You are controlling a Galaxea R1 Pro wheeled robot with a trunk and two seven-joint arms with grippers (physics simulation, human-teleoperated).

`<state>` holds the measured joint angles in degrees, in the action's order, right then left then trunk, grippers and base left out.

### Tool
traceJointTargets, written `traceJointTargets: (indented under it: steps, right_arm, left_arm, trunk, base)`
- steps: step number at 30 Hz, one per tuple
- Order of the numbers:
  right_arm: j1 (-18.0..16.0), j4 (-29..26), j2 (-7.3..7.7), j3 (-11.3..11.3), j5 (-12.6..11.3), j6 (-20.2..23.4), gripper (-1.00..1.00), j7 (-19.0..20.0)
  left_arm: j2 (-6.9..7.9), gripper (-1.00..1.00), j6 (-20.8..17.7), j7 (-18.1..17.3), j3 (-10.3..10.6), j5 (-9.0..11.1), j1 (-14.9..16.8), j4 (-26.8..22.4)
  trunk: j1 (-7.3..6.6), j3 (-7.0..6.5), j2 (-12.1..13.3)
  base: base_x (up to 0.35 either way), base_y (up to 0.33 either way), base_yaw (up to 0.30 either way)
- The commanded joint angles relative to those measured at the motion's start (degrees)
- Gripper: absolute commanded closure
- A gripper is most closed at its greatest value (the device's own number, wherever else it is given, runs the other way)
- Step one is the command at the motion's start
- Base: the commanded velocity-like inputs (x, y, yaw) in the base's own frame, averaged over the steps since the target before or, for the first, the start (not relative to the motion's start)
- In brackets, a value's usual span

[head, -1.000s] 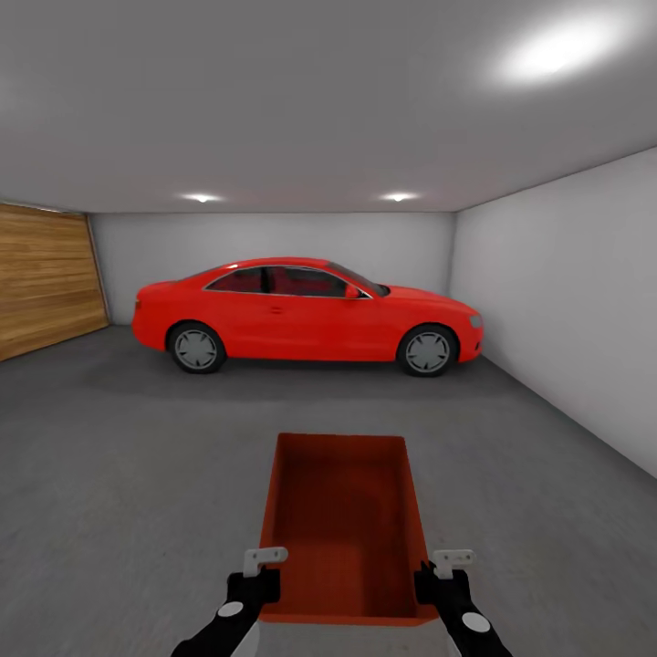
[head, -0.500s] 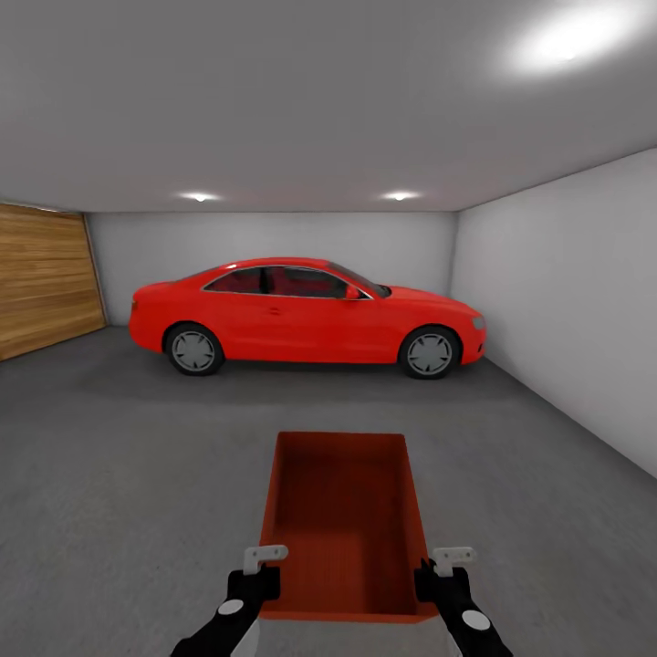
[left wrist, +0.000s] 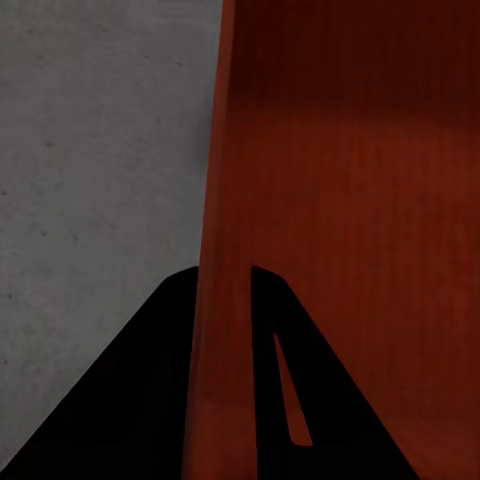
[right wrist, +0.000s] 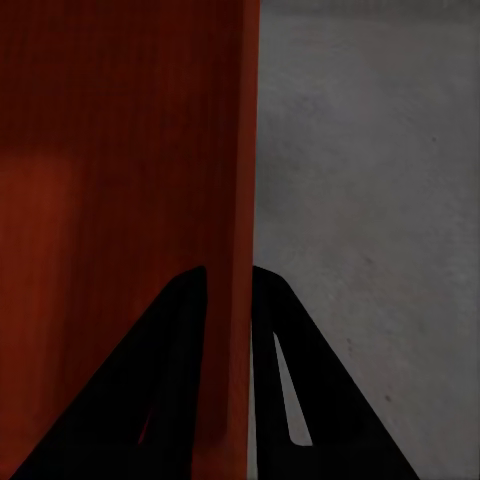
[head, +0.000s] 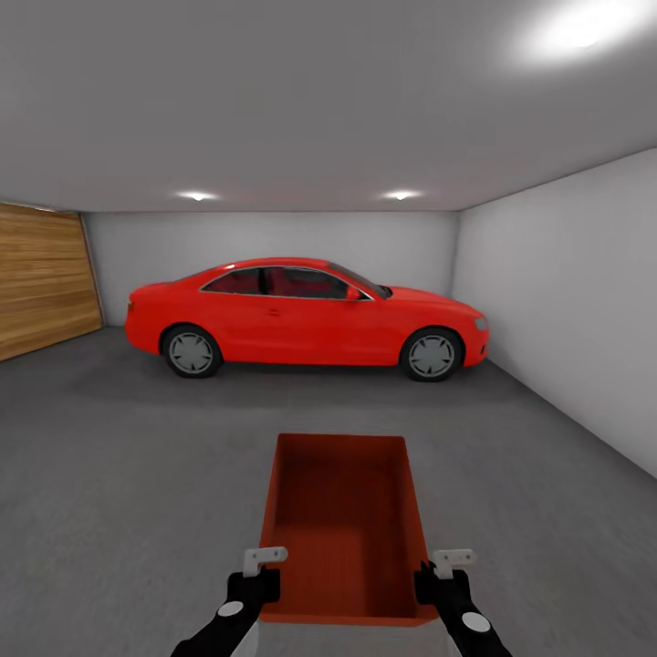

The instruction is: Move the two storage containers from the living room to the garage. In the garage, place one container on the floor and stack the other container on top of it (either order is fine).

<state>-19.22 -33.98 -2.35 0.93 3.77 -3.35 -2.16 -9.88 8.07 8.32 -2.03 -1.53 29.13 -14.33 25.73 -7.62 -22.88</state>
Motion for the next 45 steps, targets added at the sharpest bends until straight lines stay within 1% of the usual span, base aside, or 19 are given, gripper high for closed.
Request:
traceJointTargets:
  steps: [1,45]
  right_arm:
    - [0.1,0.1,-0.06,-1.4,0.6,-0.2,1.00,0.1]
    - [0.1,0.1,-0.03,-1.5,0.5,-0.2,1.00,0.1]
  left_arm:
    - [-0.12,1.00,0.1,-0.2,-0.8,-0.2,0.1,-2.5]
    - [-0.12,1.00,0.1,-0.3,-0.8,-0.2,0.1,-2.5]
  trunk:
    - [0.05,0.03,0.0]
    - [0.05,0.03,0.0]
  base:
    - [0.329,0.000,0.000]
    - [0.330,-0.059,0.000]
